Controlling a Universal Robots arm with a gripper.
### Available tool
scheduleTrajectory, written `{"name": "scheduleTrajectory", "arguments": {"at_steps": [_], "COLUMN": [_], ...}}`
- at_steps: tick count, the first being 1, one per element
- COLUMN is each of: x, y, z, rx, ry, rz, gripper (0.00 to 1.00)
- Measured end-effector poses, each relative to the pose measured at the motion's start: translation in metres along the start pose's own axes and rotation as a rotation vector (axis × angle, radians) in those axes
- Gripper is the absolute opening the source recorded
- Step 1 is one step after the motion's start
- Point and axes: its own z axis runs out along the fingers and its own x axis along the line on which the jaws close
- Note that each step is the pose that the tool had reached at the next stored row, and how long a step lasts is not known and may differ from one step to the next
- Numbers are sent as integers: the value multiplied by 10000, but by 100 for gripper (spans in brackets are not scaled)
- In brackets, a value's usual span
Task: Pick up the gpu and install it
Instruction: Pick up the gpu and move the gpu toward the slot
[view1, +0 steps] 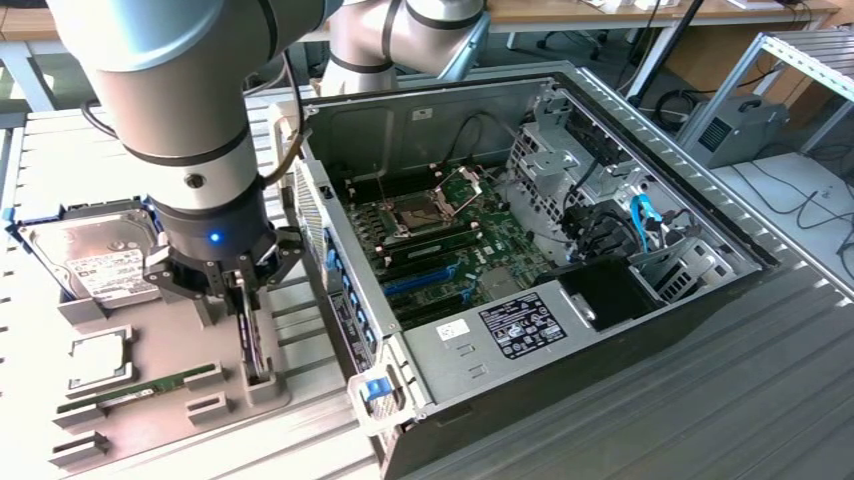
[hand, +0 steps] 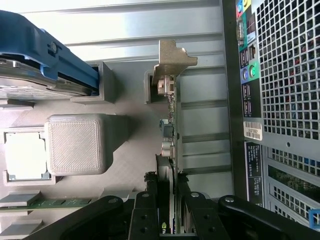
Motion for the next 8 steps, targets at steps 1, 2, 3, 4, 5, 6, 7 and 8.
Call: {"name": "scheduleTrajectory", "arguments": {"at_steps": [1, 2, 3, 4, 5, 6, 7, 8], "x": [0, 0, 0, 0, 0, 0, 0, 0], "y": [0, 0, 0, 0, 0, 0, 0, 1], "z": [-3, -5, -7, -10, -11, -15, -17, -19], "rx": [1, 0, 0, -1, -1, -4, -5, -6], "ry": [1, 0, 1, 1, 1, 0, 1, 1], "rz": [0, 0, 0, 0, 0, 0, 0, 0], "gripper": [26, 26, 26, 26, 26, 26, 26, 26]}}
